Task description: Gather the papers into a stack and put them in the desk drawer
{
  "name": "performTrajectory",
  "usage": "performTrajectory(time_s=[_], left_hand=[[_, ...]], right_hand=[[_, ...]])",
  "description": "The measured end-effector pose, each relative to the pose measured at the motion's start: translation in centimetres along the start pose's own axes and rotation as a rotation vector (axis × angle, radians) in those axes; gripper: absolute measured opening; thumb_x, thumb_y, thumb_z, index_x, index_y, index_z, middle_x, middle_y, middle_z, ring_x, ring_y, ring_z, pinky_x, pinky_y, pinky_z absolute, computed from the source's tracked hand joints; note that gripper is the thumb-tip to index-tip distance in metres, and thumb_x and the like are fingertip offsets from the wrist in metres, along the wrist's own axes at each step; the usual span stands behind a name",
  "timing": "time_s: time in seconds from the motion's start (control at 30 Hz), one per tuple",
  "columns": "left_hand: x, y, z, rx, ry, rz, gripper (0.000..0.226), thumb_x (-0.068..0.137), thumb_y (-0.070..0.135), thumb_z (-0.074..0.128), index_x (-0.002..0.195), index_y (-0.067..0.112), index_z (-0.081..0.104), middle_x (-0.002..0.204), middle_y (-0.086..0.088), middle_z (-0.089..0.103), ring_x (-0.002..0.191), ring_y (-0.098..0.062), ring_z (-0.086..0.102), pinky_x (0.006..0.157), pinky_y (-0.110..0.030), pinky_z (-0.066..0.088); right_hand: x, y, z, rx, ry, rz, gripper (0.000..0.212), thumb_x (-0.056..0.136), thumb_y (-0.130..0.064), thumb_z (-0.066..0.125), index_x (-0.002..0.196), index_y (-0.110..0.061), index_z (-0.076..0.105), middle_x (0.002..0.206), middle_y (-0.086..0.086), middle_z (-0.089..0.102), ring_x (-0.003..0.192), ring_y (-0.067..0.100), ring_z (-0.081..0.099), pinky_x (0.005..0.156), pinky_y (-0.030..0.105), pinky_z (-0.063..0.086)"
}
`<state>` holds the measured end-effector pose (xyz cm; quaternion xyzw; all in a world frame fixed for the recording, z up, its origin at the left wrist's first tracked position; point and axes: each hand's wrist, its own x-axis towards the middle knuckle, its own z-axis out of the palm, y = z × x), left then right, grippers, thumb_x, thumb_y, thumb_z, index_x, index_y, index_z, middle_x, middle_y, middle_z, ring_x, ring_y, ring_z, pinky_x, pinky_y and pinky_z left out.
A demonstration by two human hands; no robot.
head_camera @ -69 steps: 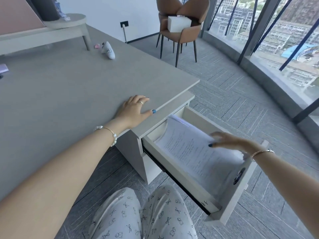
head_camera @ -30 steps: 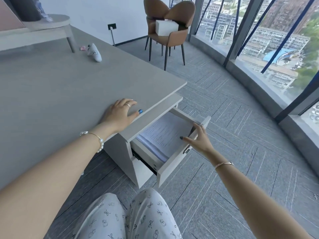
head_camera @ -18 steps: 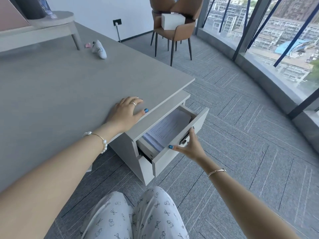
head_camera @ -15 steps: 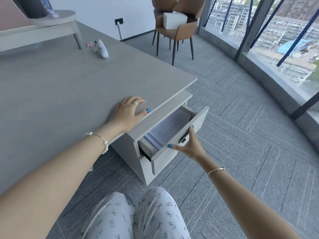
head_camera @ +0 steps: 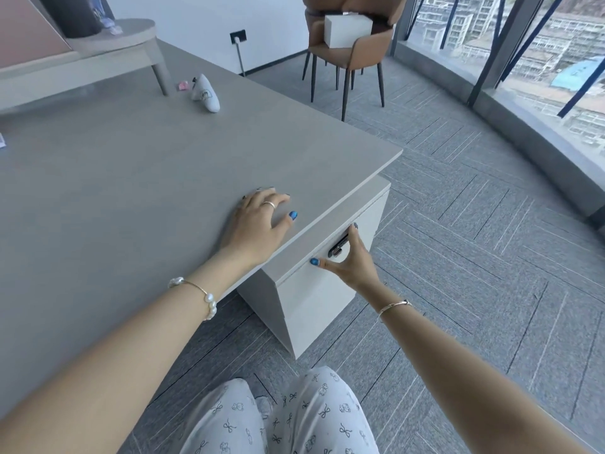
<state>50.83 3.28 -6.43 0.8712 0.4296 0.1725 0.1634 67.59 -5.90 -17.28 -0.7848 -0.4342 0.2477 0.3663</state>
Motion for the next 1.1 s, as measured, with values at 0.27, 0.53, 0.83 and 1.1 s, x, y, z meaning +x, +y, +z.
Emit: performTrajectory(time_s=[0.27,0.53,0.83,1.1], left_hand=[[-0.2,0.2,-0.1,0.03,0.009,0.006,0.043,0.092,0.037,0.046,0.132,0.022,0.048,0.149,-0.005,0.037,0.141,-0.02,0.026,0.116,-0.034,0.017],[-0.3,0.5,-0.3,0.037,0.006,0.0,0.043,0.092,0.037,0.045,0.132,0.021,0.047,0.148,-0.005,0.037,0.14,-0.019,0.027,0.114,-0.032,0.015],[-0.6,0.8,-0.5,0.038,0.007,0.002,0.043,0.093,0.037,0.044,0.132,0.02,0.048,0.148,-0.005,0.039,0.14,-0.019,0.028,0.114,-0.031,0.016],[-1.1,1.3,-1.0,0.068,-0.052,-0.03,0.045,0.094,0.037,0.039,0.136,0.019,0.044,0.151,-0.006,0.035,0.141,-0.021,0.027,0.116,-0.036,0.015]], right_hand=[[1.1,0.5,0.9,-0.069,0.047,-0.026,0.113,0.056,-0.056,0.082,0.142,-0.011,0.025,0.156,0.008,0.03,0.14,0.025,0.036,0.103,0.037,0.041],[1.2,-0.3,0.2,-0.143,0.012,0.036,0.112,0.053,-0.062,0.08,0.134,-0.001,0.031,0.142,0.017,0.048,0.122,0.032,0.053,0.087,0.035,0.044],[-0.2,-1.7,-1.6,-0.109,-0.113,0.086,0.125,0.057,-0.061,0.078,0.15,-0.012,0.011,0.157,0.005,0.026,0.147,0.027,0.015,0.115,0.042,0.026],[-4.7,-5.5,-3.6,-0.014,0.039,0.027,0.09,0.067,-0.051,0.078,0.139,-0.008,0.043,0.131,0.01,0.06,0.123,0.024,0.055,0.099,0.035,0.045]])
